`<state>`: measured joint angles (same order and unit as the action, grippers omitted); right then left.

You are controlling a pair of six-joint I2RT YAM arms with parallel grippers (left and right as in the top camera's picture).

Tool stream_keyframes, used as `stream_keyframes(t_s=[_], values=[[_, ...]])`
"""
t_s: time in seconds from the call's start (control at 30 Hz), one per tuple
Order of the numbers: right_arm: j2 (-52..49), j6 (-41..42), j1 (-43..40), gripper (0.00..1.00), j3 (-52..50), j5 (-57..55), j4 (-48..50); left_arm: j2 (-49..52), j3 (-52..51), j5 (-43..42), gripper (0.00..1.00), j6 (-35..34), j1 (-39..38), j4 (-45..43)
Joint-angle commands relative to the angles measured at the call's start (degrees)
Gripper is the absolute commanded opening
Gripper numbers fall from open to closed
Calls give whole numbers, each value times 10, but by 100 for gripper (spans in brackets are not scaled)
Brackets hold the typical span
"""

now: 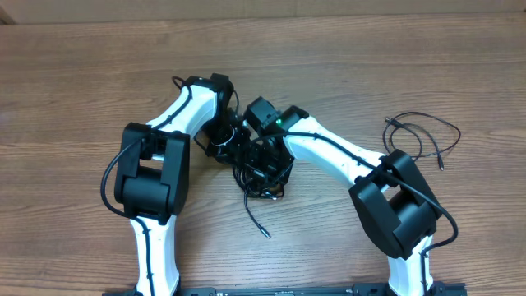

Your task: Untangle cables

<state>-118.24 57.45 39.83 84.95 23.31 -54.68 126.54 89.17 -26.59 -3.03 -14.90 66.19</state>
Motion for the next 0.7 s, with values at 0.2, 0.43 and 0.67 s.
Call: stream_keyframes(t_s=[0.2, 0.43, 0.67], values=[[9, 26, 0, 25, -13, -6, 44, -1, -13, 15, 26, -4, 1, -7], [9, 26, 0, 21, -13, -12, 21, -1, -13, 15, 24, -6, 0, -7], [9, 26, 0, 18, -13, -30, 17, -1, -13, 15, 24, -13, -1, -11]])
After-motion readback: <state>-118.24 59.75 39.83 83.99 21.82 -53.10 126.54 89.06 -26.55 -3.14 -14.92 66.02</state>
